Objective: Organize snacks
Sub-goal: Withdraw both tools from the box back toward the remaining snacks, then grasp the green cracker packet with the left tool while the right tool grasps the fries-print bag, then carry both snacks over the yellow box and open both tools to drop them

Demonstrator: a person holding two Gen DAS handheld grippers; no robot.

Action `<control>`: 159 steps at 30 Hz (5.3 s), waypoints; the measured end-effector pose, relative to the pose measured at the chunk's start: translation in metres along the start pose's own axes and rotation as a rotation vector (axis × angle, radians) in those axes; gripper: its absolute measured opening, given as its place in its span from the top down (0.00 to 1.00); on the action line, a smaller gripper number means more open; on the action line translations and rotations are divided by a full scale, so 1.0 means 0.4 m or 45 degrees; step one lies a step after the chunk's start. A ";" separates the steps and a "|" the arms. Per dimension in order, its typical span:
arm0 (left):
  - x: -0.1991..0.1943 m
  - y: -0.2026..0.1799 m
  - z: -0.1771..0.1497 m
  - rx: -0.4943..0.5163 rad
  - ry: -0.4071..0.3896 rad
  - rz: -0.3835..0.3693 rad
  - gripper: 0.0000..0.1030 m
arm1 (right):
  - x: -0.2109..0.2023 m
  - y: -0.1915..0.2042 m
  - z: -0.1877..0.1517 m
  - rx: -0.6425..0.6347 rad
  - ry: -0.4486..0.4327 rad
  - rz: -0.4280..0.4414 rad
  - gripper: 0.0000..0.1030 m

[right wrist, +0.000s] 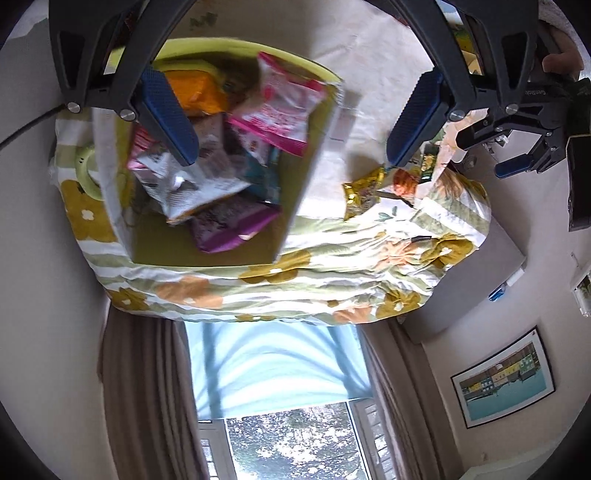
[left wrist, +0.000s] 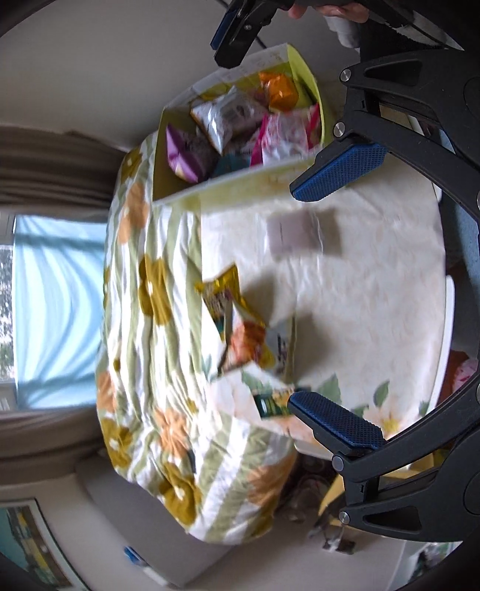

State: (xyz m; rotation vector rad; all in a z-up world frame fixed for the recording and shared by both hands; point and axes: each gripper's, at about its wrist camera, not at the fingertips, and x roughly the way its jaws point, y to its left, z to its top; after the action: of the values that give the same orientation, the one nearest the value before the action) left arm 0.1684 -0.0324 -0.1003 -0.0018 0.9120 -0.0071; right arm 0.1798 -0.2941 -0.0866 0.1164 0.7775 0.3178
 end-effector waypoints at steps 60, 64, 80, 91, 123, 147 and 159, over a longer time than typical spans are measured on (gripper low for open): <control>0.670 0.468 -0.018 -0.202 0.520 0.021 0.24 | 0.770 0.399 -0.056 0.367 0.603 0.064 0.51; 0.675 0.457 -0.018 -0.178 0.522 0.051 0.24 | 0.765 0.399 -0.050 0.335 0.613 0.083 0.52; 0.657 0.435 -0.014 -0.103 0.523 0.033 0.59 | 0.747 0.422 -0.048 0.167 0.596 0.109 0.52; 0.633 0.434 0.003 -0.071 0.505 -0.036 0.59 | 0.733 0.407 -0.056 0.225 0.571 0.081 0.52; 0.174 0.117 0.204 0.445 0.101 -0.550 0.59 | 0.194 0.352 0.052 0.410 0.093 -0.154 0.53; 0.215 -0.508 0.133 0.399 0.156 -0.511 0.47 | -0.078 -0.206 -0.034 0.381 0.110 -0.205 0.53; 0.161 -0.444 0.074 0.304 0.025 -0.247 0.01 | -0.063 -0.274 -0.029 0.286 0.169 -0.061 0.53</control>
State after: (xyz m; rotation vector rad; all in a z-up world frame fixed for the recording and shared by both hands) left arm 0.2302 -0.2105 -0.1322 0.1321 0.9235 -0.2972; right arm 0.1812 -0.4060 -0.1019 0.2896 0.9452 0.1930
